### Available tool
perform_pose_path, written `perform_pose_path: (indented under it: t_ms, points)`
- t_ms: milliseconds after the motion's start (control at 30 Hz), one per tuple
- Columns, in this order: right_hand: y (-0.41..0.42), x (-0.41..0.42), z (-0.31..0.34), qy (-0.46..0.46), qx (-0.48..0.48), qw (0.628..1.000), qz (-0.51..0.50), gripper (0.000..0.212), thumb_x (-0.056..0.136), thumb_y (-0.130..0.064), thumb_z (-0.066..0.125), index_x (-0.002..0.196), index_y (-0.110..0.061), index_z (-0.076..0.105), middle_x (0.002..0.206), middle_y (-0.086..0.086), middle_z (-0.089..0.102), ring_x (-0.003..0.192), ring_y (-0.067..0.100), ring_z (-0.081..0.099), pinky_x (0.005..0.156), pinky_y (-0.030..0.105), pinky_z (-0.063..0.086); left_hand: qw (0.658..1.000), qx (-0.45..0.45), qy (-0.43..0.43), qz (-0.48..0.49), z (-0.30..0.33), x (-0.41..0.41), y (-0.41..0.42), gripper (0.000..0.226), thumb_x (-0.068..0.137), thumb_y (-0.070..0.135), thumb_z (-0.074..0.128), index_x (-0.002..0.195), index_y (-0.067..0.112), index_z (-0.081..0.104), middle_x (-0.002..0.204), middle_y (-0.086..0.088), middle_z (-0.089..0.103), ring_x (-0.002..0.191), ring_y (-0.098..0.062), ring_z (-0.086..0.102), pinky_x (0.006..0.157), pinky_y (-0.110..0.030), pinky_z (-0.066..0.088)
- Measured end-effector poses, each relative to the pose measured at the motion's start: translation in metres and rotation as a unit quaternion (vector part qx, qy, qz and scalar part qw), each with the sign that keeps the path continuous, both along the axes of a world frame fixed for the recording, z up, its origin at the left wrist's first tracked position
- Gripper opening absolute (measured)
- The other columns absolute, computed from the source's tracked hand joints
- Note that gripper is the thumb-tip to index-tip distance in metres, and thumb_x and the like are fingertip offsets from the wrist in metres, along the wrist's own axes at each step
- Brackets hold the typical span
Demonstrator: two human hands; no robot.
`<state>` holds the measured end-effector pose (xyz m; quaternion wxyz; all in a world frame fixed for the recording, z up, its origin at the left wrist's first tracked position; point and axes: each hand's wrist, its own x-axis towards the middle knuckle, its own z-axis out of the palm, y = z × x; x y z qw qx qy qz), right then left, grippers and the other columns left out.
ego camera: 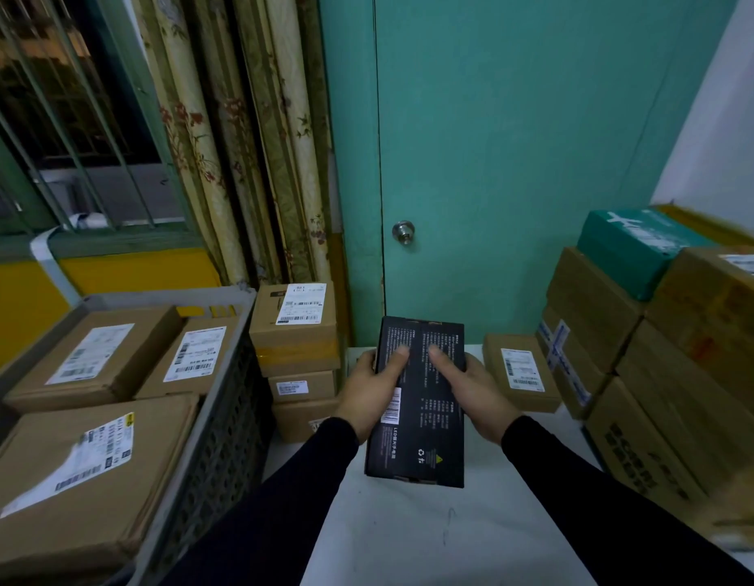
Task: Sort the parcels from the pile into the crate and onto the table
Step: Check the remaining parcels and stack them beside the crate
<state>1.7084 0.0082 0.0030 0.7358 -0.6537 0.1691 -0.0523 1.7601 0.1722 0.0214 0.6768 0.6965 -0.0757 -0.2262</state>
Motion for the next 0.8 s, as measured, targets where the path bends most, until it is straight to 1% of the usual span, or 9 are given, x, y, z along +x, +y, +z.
perform_pose_path:
  t_ms: [167,300,433,533,600,633,667,733,800]
  points:
    - [0.003,0.002,-0.001,0.002,-0.009,1.000,-0.007,0.077,0.071,-0.068,0.072,0.128,-0.018,0.059,0.119,0.006,0.074,0.103,0.021,0.074,0.096,0.048,0.057,1.000,0.016,-0.020,0.006,0.000,0.002,-0.001,0.029,0.095,0.054,0.061,0.114,0.033,0.055,0.113,-0.004,0.074,0.097,-0.022,0.075,0.091,-0.049,0.060]
    - [-0.001,0.001,-0.004,0.005,0.002,1.000,0.002,0.092,0.062,-0.072,0.081,0.130,-0.015,0.057,0.119,0.007,0.074,0.105,0.024,0.074,0.098,0.050,0.056,1.000,0.019,-0.015,-0.005,0.000,0.000,0.001,0.036,0.094,0.056,0.061,0.119,0.031,0.054,0.112,-0.004,0.074,0.095,-0.022,0.075,0.090,-0.048,0.060]
    - [0.000,0.002,-0.003,-0.001,-0.008,1.000,0.004,0.096,0.058,-0.071,0.083,0.131,-0.013,0.057,0.118,0.007,0.074,0.103,0.024,0.074,0.097,0.050,0.057,0.999,0.026,-0.031,-0.005,0.002,0.001,0.002,0.029,0.097,0.054,0.058,0.115,0.031,0.055,0.110,-0.005,0.075,0.094,-0.022,0.075,0.088,-0.048,0.061]
    - [0.004,0.004,-0.003,0.009,0.000,1.000,-0.007,0.082,0.070,-0.062,0.082,0.131,-0.013,0.057,0.117,0.008,0.074,0.102,0.024,0.075,0.096,0.050,0.058,0.999,0.036,-0.029,-0.001,0.004,0.001,0.002,0.026,0.097,0.054,0.057,0.113,0.032,0.056,0.110,-0.004,0.075,0.095,-0.023,0.075,0.090,-0.048,0.060]
    - [0.005,0.006,-0.005,0.013,0.017,0.999,-0.036,0.068,0.079,-0.049,0.082,0.129,-0.011,0.055,0.117,0.009,0.074,0.099,0.025,0.075,0.092,0.051,0.059,0.996,0.055,-0.072,0.004,0.005,0.000,0.001,0.024,0.097,0.052,0.058,0.113,0.033,0.055,0.115,-0.003,0.073,0.098,-0.019,0.073,0.092,-0.046,0.059]
    - [0.006,0.007,-0.006,0.011,0.020,0.998,-0.052,0.069,0.078,-0.047,0.084,0.128,-0.010,0.055,0.116,0.010,0.074,0.098,0.025,0.076,0.090,0.051,0.060,0.992,0.069,-0.103,0.005,0.006,-0.001,0.001,0.028,0.096,0.051,0.061,0.116,0.033,0.053,0.120,-0.003,0.070,0.100,-0.017,0.071,0.094,-0.045,0.058]
    - [0.007,0.009,-0.005,0.010,0.022,0.997,-0.067,0.077,0.072,-0.050,0.088,0.128,-0.009,0.055,0.116,0.010,0.074,0.097,0.026,0.076,0.087,0.051,0.061,0.986,0.094,-0.137,0.005,0.005,-0.002,0.001,0.041,0.092,0.053,0.065,0.123,0.032,0.049,0.124,-0.001,0.066,0.104,-0.015,0.067,0.096,-0.044,0.057]
    - [0.007,0.012,-0.005,0.010,0.023,0.995,-0.096,0.100,0.052,-0.062,0.093,0.127,-0.008,0.055,0.114,0.009,0.074,0.096,0.026,0.076,0.085,0.051,0.062,0.966,0.171,-0.193,-0.012,0.005,-0.007,0.000,0.081,0.077,0.064,0.072,0.142,0.036,0.033,0.128,0.003,0.050,0.114,-0.017,0.057,0.102,-0.044,0.052]
    - [0.006,0.016,-0.007,-0.006,0.019,0.993,-0.115,0.109,0.042,-0.069,0.093,0.126,-0.010,0.055,0.114,0.008,0.074,0.097,0.024,0.076,0.084,0.050,0.062,0.952,0.218,-0.208,-0.050,0.005,-0.014,-0.002,0.108,0.066,0.071,0.076,0.151,0.046,0.014,0.135,0.001,0.036,0.126,-0.021,0.044,0.109,-0.046,0.045]
